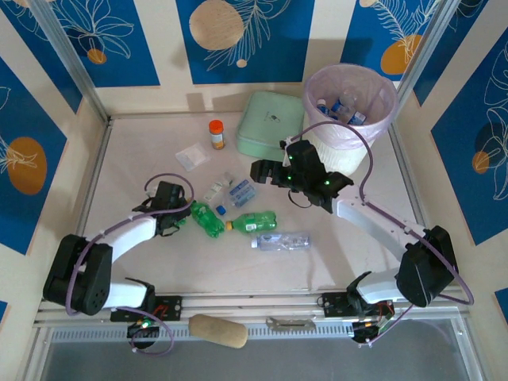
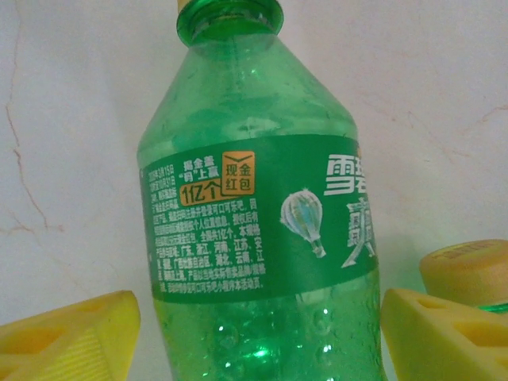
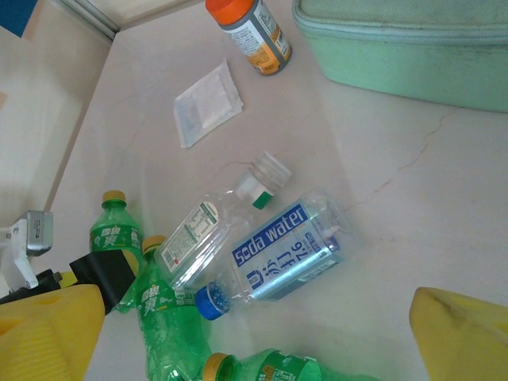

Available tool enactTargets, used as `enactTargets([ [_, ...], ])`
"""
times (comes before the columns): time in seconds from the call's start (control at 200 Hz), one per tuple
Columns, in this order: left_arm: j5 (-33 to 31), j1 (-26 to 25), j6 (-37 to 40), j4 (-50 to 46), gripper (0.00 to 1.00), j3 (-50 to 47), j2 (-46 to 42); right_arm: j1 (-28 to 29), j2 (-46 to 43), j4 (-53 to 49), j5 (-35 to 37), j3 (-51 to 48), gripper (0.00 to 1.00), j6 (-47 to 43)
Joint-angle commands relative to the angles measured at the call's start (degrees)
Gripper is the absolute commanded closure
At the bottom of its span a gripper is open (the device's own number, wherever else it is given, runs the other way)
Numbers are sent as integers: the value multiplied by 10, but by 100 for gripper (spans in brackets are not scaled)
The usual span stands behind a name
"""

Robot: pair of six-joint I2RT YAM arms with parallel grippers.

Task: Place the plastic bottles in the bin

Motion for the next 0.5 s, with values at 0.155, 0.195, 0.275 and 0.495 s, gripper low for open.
enactTargets([
  [0.155,0,7,-16,30,32,-8,27,-10,21,15,-5,21,1,-1],
  [0.195,1,7,-17,34,34,-10,27,-11,25,17,-8,22,1,-1],
  [0.275,1,7,-19,37,39,-13,26,-12,30,17,-12,25,1,2],
  [0.495,-1,8,-8,31,60,-23,-7,-12,29,19,-21,21,1,9],
])
